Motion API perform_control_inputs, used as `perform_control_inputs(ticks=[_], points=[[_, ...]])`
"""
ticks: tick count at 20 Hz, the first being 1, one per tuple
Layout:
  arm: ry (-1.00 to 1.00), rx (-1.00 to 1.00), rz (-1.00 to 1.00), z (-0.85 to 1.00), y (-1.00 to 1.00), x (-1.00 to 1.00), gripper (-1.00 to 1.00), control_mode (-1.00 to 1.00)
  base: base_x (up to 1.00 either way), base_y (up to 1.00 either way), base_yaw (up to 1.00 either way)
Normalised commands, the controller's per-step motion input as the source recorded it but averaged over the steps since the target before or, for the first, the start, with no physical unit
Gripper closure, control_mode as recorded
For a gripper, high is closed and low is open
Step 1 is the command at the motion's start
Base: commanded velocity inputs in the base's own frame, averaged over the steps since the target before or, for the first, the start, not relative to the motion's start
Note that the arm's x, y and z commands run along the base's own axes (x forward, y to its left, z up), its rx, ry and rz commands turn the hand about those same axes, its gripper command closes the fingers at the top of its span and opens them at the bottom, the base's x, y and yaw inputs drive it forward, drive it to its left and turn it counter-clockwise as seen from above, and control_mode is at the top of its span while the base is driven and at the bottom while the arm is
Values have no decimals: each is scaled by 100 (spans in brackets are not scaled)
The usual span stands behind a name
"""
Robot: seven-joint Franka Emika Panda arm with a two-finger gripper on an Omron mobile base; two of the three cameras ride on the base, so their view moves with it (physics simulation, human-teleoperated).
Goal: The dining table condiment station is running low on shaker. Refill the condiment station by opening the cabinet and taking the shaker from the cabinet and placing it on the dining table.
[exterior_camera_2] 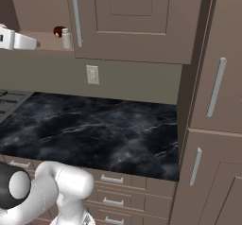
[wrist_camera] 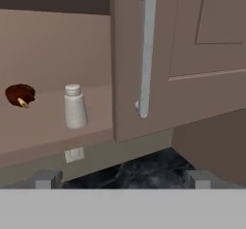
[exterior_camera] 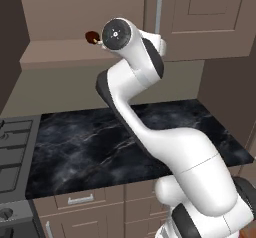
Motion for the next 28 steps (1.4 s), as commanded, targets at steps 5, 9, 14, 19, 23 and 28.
perform_control_inputs(ticks=[5, 9, 14, 19, 23, 28], points=[[6, 0, -3, 2, 0, 26, -100, -100, 0, 0, 0], [0, 0, -1, -4, 0, 24, -100, -100, 0, 0, 0], [0, 0, -1, -13, 0, 21, -100, -100, 0, 0, 0], [0, 0, -1, -13, 0, 25, -100, -100, 0, 0, 0], [0, 0, -1, -4, -2, 26, -100, -100, 0, 0, 0], [0, 0, -2, -4, -6, 17, -100, -100, 0, 0, 0]])
